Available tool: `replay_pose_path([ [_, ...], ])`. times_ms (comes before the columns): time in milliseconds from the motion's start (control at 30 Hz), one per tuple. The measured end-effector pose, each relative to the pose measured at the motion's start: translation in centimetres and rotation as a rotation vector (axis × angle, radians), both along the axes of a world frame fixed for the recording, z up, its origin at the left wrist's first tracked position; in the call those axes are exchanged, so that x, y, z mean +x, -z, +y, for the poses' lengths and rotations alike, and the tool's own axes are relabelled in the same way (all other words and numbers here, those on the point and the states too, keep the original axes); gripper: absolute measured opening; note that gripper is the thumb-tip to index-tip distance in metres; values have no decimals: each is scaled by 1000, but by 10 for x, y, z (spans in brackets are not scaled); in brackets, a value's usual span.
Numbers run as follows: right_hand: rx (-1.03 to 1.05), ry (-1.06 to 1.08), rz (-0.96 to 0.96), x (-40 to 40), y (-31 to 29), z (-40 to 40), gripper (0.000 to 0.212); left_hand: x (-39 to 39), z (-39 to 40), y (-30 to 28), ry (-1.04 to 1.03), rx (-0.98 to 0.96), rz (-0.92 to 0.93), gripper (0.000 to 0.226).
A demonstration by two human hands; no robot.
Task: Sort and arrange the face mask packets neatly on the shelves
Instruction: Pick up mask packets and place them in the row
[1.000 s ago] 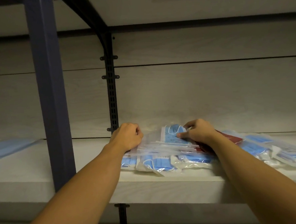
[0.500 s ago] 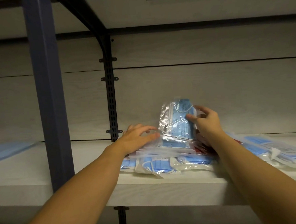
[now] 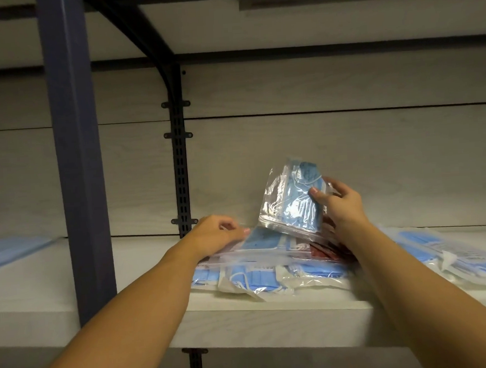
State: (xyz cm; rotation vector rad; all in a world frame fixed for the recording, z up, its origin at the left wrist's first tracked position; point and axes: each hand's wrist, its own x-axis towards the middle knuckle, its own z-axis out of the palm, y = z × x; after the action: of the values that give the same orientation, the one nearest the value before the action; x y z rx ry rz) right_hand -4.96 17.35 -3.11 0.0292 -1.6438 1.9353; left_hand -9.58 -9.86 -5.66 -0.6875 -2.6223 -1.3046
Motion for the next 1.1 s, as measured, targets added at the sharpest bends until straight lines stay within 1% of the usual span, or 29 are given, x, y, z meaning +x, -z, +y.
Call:
replay_pose_path([
  [100, 39, -32, -25, 0, 0, 0, 46, -7, -1, 3, -92, -66, -39, 27],
  [167, 31, -71, -45, -1, 1, 0, 49, -13, -3, 5, -123, -92, -76, 37],
  [267, 8, -105, -58, -4, 2, 0, 48, -16, -4, 6, -144, -106, -77, 53],
  [367, -32, -109, -61, -3, 0, 0, 46, -16, -4, 5, -134, -53, -87, 48],
  [467, -94, -122, -58, -4, -1, 0, 42, -17, -7, 3, -137, 10, -153, 48],
  [533, -131, -150, -49, -5, -1, 1, 46, -18, -9, 3, -170, 32, -177, 50],
  [700, -201, -194, 1, -8, -2, 2, 49, -20, -12, 3, -246, 81, -150, 53],
  [833, -232, -243, 3, -5, -2, 2, 43, -16, -11, 5, -281, 124, -125, 57],
  [933, -226, -257, 8, -5, 0, -1, 42, -12, -8, 0, -289, 107, -56, 59],
  [1033, -172, -240, 26, -5, 0, -4, 50, -10, -5, -11, -311, 93, 26, 60],
  [1100, -143, -227, 14, -4, -2, -6, 62, -2, -4, -17, -311, 145, 7, 60],
])
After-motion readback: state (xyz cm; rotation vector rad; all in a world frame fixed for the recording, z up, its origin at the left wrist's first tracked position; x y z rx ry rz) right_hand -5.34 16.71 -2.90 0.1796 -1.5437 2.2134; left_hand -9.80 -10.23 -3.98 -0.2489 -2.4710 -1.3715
